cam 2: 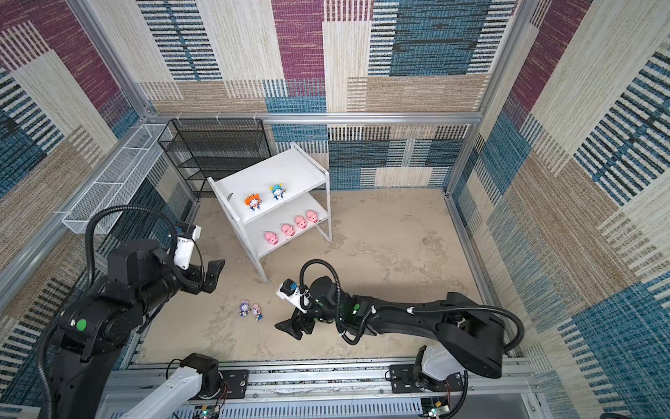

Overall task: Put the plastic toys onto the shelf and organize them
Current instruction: 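Lower the right gripper over the pink-hat figurine while the left arm draws back, then close the right gripper on the pink bunny-hat figurine and lift it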

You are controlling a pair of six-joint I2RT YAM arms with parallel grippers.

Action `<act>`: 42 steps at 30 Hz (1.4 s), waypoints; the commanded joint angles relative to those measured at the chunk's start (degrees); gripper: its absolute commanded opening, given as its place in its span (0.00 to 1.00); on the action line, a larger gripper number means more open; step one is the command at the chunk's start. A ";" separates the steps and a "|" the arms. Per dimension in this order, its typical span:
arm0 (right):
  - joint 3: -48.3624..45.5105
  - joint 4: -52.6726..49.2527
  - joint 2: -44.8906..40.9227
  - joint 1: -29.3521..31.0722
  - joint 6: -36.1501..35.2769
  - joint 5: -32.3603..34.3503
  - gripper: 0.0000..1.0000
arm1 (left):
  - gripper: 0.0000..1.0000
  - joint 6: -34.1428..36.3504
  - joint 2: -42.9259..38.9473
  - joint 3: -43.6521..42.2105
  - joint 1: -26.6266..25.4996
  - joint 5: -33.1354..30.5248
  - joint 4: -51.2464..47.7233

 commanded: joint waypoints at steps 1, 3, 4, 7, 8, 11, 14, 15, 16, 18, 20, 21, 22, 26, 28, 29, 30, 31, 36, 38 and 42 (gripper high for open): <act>4.20 5.37 6.89 1.04 6.24 0.93 0.84 | 0.99 -6.26 -3.81 -5.69 0.07 -0.90 4.13; 6.97 5.08 11.40 1.67 8.68 1.59 0.82 | 0.99 -7.32 -6.02 -8.88 0.06 -1.20 4.75; 8.11 5.16 13.54 1.88 10.19 1.91 0.81 | 0.99 -7.70 -6.82 -10.43 0.06 -0.72 5.48; 12.01 3.21 19.06 2.61 13.25 3.05 0.75 | 0.99 -9.16 -8.92 -13.46 0.08 0.14 6.77; 13.52 2.12 20.57 2.82 13.62 3.71 0.74 | 0.99 -9.25 -9.54 -14.33 0.09 0.13 7.25; 17.96 -1.93 24.29 3.41 14.66 6.95 0.67 | 0.99 -8.92 -11.43 -16.17 0.07 -1.18 8.10; 22.04 -5.67 27.40 3.46 16.09 9.18 0.62 | 0.99 -8.22 -12.39 -16.82 0.08 -1.45 8.27; 23.33 -6.65 28.44 3.42 16.34 9.10 0.61 | 0.99 -8.11 -12.60 -16.90 0.09 -1.64 8.16; 24.61 -7.60 29.38 3.41 16.56 8.85 0.61 | 0.99 -7.91 -12.71 -16.94 0.06 -1.75 8.07; 27.17 -9.70 31.03 3.41 17.14 9.01 0.58 | 0.99 -7.58 -12.96 -16.98 0.07 -1.70 7.77; 28.74 -11.01 32.16 3.44 17.58 9.63 0.57 | 0.99 -7.57 -13.19 -17.11 0.06 -1.99 7.70; 29.35 -11.38 32.50 3.42 17.61 9.75 0.57 | 0.99 -7.42 -13.44 -17.35 0.12 -1.73 7.86; 30.03 -11.90 32.82 3.45 17.61 10.01 0.57 | 0.99 -7.44 -13.81 -17.61 0.07 -1.56 8.06; 33.11 -15.27 34.34 3.39 17.10 10.62 0.57 | 0.99 -7.75 -14.96 -18.17 0.08 -1.45 8.40; 34.96 -17.19 35.24 3.40 16.28 10.40 0.57 | 0.99 -7.84 -15.37 -18.17 0.06 -1.57 8.31; 35.65 -17.93 35.53 3.38 16.03 10.49 0.56 | 0.99 -7.80 -15.73 -18.23 0.06 -1.56 8.32; 36.37 -18.80 35.90 3.42 15.68 10.43 0.56 | 0.99 -7.83 -15.99 -18.34 0.07 -1.69 8.27; 37.17 -19.64 36.30 3.37 15.41 10.44 0.55 | 0.99 -7.88 -16.31 -18.36 0.06 -1.61 8.17; 40.18 -22.87 37.88 3.39 14.50 11.50 0.52 | 0.99 -7.94 -17.26 -18.54 0.11 -1.90 8.00; 40.91 -23.70 38.11 3.45 14.26 12.06 0.50 | 0.99 -8.02 -17.36 -18.68 0.07 -1.68 8.10; 41.39 -24.45 37.77 3.46 14.04 12.83 0.46 | 0.99 -8.10 -17.16 -18.69 0.07 -1.17 8.16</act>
